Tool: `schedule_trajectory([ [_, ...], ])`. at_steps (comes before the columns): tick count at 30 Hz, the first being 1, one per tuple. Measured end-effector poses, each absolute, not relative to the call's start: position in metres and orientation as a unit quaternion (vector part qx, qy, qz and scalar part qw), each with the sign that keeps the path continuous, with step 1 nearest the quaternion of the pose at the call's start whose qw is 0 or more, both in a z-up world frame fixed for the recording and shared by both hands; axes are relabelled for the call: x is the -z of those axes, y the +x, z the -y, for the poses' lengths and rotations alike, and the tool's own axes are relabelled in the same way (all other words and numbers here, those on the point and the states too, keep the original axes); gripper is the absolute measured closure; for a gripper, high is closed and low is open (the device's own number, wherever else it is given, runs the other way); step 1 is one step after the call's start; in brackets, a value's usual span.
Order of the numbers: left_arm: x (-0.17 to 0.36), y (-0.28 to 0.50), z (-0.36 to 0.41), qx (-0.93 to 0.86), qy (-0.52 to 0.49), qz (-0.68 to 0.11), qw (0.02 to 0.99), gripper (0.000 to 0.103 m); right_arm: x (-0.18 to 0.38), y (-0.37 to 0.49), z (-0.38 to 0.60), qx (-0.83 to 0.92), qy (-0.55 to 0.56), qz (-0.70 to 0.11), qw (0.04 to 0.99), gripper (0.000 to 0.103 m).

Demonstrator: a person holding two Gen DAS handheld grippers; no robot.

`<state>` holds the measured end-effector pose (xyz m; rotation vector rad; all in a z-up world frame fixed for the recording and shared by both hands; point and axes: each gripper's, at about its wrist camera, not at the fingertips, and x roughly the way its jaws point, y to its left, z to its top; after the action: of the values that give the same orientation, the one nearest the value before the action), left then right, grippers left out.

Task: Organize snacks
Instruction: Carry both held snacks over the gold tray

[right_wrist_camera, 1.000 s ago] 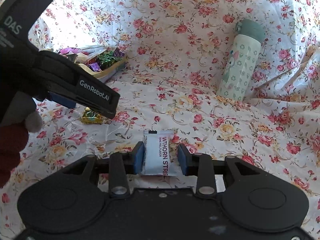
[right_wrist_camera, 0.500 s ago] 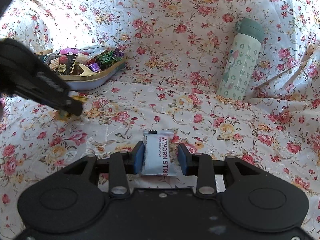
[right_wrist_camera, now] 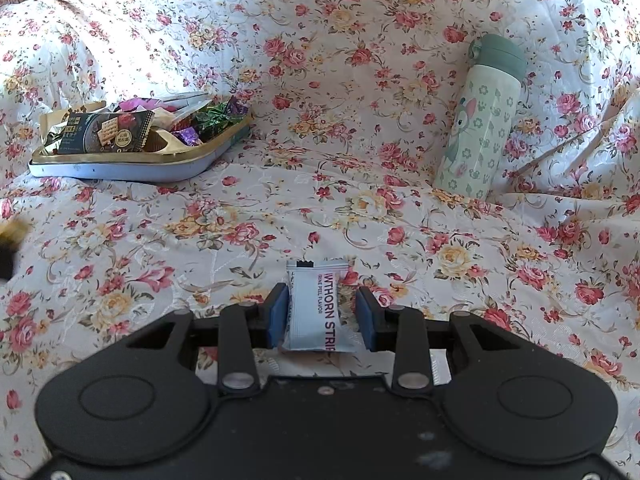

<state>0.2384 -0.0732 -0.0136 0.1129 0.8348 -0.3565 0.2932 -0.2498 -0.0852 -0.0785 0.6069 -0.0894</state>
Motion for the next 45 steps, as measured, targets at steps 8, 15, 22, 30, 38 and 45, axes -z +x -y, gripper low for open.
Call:
schedule_trajectory([
  [8, 0.021, 0.191, 0.041, 0.145, 0.033, -0.427, 0.892, 0.075, 0.085, 0.293, 0.249, 0.046, -0.041, -0.298, 0.953, 0.067],
  [15, 0.025, 0.155, 0.01, 0.126, 0.01, -0.431, 0.893, 0.075, 0.085, 0.292, 0.248, 0.049, -0.048, -0.297, 0.952, 0.064],
  [22, 0.027, 0.132, -0.006, 0.121, -0.01, -0.431, 0.894, 0.075, 0.086, 0.291, 0.239, 0.056, -0.078, -0.294, 0.951, 0.066],
  [30, 0.02, 0.116, -0.015, 0.125, -0.024, -0.419, 0.899, 0.075, 0.072, 0.287, 0.24, 0.074, -0.014, -0.335, 0.939, 0.079],
  [38, 0.012, 0.104, -0.014, 0.13, -0.02, -0.409, 0.903, 0.075, 0.026, 0.226, 0.238, 0.039, 0.051, -0.307, 0.949, 0.079],
  [45, 0.009, 0.088, -0.009, 0.129, -0.017, -0.412, 0.902, 0.075, -0.014, 0.135, 0.217, -0.026, 0.116, -0.247, 0.962, 0.079],
])
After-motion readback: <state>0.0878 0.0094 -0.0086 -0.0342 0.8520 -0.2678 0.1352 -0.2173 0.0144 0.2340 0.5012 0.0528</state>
